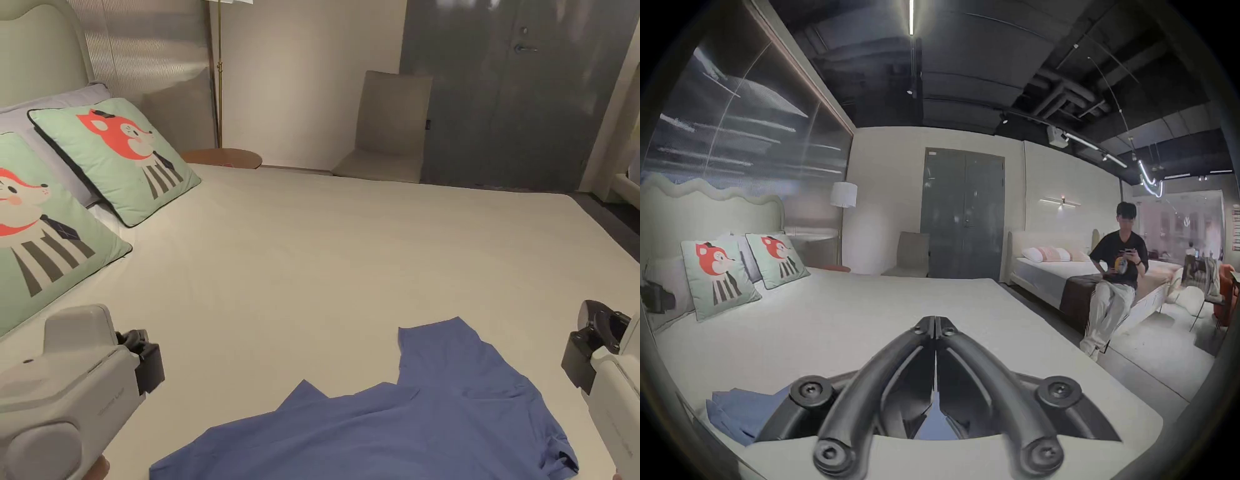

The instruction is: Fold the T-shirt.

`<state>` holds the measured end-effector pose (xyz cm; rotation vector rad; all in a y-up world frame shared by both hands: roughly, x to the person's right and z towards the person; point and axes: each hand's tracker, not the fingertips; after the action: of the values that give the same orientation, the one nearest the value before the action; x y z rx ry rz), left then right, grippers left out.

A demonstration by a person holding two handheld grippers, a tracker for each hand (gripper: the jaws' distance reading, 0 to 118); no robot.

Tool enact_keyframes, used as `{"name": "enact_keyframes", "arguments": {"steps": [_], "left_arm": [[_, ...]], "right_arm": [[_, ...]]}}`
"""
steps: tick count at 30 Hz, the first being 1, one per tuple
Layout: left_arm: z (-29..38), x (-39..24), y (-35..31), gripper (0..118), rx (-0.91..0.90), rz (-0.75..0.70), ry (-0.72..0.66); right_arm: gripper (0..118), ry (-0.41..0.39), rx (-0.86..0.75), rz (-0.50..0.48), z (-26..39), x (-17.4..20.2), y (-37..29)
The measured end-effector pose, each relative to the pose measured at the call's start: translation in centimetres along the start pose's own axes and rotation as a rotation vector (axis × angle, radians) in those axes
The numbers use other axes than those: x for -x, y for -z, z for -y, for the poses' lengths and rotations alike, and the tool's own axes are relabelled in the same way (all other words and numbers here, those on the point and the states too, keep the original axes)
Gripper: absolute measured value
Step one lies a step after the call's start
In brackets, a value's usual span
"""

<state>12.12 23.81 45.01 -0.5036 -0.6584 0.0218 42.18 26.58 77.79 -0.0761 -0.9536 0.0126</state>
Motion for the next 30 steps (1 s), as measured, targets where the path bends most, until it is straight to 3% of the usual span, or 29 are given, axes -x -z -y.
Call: {"name": "enact_keyframes", "arguments": {"steps": [3, 4, 5, 6, 7, 14, 17, 21, 24, 26, 27, 28, 30], "left_arm": [[2.2, 2.0, 4.1, 6, 0.201, -0.013, -0.036], [3.1, 2.5, 5.3, 27, 0.248, -0.020, -0.059], [3.9, 2.8, 6.4, 73, 0.299, -0.027, -0.065], [4.8, 3.2, 7.4, 99, 0.341, -0.034, -0.069], [5.8, 3.5, 8.7, 108, 0.384, -0.040, -0.067], [9.6, 3.6, 12.4, 101, 0.436, -0.091, -0.008], [10.6, 3.0, 13.1, 78, 0.465, -0.089, 0.008], [11.4, 1.6, 13.1, 69, 0.439, -0.126, 0.100], [11.3, 0.8, 12.6, 35, 0.428, -0.119, 0.097], [11.3, -0.2, 12.1, 6, 0.404, -0.156, 0.181], [11.4, -0.3, 11.7, 6, 0.382, -0.186, 0.208], [11.3, -0.2, 11.4, 6, 0.384, -0.152, 0.184], [10.9, 0.1, 10.7, 6, 0.375, -0.150, 0.151]], "right_arm": [[1, 0.000, 0.036, -0.009, 1.0, 0.3, 0.4], [1, 0.002, 0.051, -0.016, 1.3, 0.4, 0.6], [1, 0.000, 0.062, -0.019, 1.6, 0.5, 0.8], [1, -0.004, 0.072, -0.020, 1.9, 0.6, 0.9], [1, -0.010, 0.082, -0.025, 2.2, 0.7, 1.0], [1, -0.018, 0.144, -0.023, 3.9, 0.7, 2.0], [1, -0.022, 0.164, -0.020, 4.5, 0.6, 2.4], [1, -0.026, 0.190, -0.017, 5.2, 0.5, 3.0], [1, -0.032, 0.206, -0.014, 5.7, 0.4, 3.4], [1, -0.033, 0.218, -0.016, 5.9, 0.3, 3.9], [2, -0.034, 0.225, -0.015, 6.0, 0.1, 4.3], [9, -0.032, 0.236, -0.013, 6.1, -0.1, 4.7], [82, -0.011, 0.318, -0.037, 6.5, -1.0, 6.5]]}}
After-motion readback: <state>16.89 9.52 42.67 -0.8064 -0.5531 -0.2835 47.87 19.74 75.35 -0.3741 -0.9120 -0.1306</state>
